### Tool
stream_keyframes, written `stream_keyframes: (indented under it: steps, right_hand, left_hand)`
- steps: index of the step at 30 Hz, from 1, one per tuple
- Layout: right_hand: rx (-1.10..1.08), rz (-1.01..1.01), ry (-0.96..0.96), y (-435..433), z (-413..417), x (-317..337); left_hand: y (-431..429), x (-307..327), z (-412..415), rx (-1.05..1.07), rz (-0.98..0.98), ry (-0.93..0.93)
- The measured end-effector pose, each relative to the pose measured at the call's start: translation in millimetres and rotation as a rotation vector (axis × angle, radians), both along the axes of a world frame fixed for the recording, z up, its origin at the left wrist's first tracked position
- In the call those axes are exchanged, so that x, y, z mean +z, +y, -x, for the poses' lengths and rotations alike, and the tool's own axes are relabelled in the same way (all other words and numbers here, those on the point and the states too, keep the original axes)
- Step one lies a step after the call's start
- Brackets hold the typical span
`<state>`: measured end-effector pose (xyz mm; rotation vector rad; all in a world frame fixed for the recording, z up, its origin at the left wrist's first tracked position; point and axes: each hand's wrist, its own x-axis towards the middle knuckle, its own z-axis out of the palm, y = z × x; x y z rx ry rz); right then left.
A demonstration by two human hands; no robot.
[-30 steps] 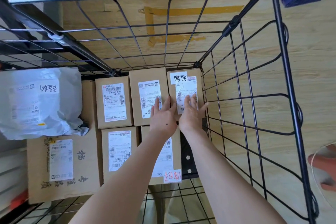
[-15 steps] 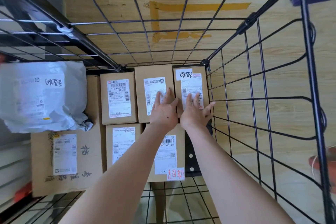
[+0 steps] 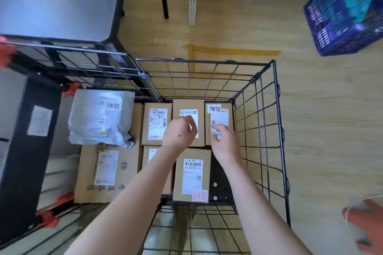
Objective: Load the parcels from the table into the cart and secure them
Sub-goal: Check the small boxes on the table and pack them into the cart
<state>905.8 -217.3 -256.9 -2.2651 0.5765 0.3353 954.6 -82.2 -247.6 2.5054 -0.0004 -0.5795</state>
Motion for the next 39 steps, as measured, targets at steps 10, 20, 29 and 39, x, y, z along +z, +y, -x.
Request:
stream_keyframes:
  steps: [10,20,29,39]
  right_hand:
    - [0.311,-0.004,-0.251,0,3,199]
    - [0.650,0.019,-0.362,21,51,348]
    - [0.960,0.013,-0.408,42,113,427]
    - [1.207,-0.086,-0.469,79,216,465]
  left_hand:
    - [9,182,34,0.069,0.143,-0.299]
    - [27,331,116,0.294,0.122,-0.484]
    - [42,412,223,0.536,0.046,-0.617]
    - [62,447,369,0.845,0.002,-0.743]
